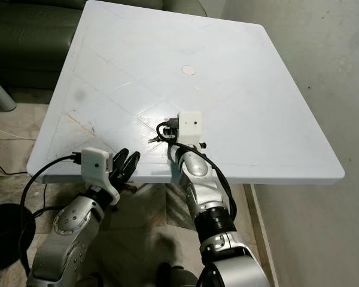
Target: Hang keys on a hook
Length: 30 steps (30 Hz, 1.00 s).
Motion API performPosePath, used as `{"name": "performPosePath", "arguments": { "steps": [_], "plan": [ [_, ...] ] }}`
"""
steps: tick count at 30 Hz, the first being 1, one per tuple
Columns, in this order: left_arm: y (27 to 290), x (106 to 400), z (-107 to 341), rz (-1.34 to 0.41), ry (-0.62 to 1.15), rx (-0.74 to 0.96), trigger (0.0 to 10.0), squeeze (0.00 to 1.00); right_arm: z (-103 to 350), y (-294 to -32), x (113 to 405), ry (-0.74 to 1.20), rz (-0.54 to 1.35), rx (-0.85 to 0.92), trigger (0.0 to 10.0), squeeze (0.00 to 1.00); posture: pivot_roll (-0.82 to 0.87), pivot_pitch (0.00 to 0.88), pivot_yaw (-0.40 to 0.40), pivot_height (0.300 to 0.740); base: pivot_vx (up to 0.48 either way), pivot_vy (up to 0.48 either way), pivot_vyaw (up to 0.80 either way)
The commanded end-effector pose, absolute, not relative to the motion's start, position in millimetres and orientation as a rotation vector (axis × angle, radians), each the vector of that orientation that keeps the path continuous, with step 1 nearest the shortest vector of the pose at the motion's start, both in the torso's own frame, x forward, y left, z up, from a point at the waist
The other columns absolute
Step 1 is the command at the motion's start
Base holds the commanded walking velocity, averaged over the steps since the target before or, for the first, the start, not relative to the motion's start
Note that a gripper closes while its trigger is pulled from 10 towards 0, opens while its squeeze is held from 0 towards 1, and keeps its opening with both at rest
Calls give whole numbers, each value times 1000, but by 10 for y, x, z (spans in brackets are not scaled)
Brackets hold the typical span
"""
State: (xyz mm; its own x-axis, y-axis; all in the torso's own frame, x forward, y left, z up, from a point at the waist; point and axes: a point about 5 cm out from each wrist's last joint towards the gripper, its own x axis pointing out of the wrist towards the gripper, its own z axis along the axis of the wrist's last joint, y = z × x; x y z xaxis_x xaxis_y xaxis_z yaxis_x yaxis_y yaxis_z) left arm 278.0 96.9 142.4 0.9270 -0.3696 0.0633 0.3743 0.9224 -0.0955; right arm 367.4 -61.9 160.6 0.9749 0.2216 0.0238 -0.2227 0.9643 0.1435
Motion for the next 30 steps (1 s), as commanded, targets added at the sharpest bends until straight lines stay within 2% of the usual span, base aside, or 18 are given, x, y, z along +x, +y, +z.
{"name": "performPosePath", "arguments": {
  "steps": [1,5,12,14,16,17,23,30],
  "plan": [
    [934,2818,1431,-382,-51,-116,10000,0,1792,-704,3705,-76,216,178,0,0,29,150,-157,740,0,0,0],
    [932,2889,1492,-379,-76,-124,10000,0,1888,-778,3704,-119,216,187,0,0,24,127,-154,740,0,0,0],
    [1041,3038,1665,-345,-141,-132,10000,0,1935,-1131,3640,-167,170,162,0,0,21,81,-140,740,0,0,0],
    [1082,3066,1703,-336,-154,-134,10000,0,1958,-1222,3618,-191,149,137,1529,0,19,74,-138,740,0,0,0],
    [1090,3074,1710,-334,-158,-135,10000,0,1962,-1233,3611,-196,148,133,1529,0,16,65,-137,740,0,0,0],
    [1134,3136,1776,-319,-177,-128,10000,0,1992,-1318,3591,-209,141,147,10000,0,11,53,-133,740,0,0,0],
    [1190,3254,1886,-295,-200,-119,10000,0,2071,-1438,3525,-269,213,183,10000,0,0,28,-126,740,0,0,0],
    [1270,3313,1888,-272,-209,-142,10000,0,2057,-1584,3438,-309,203,157,10000,0,-20,4,-115,740,0,0,0]
  ]
}}
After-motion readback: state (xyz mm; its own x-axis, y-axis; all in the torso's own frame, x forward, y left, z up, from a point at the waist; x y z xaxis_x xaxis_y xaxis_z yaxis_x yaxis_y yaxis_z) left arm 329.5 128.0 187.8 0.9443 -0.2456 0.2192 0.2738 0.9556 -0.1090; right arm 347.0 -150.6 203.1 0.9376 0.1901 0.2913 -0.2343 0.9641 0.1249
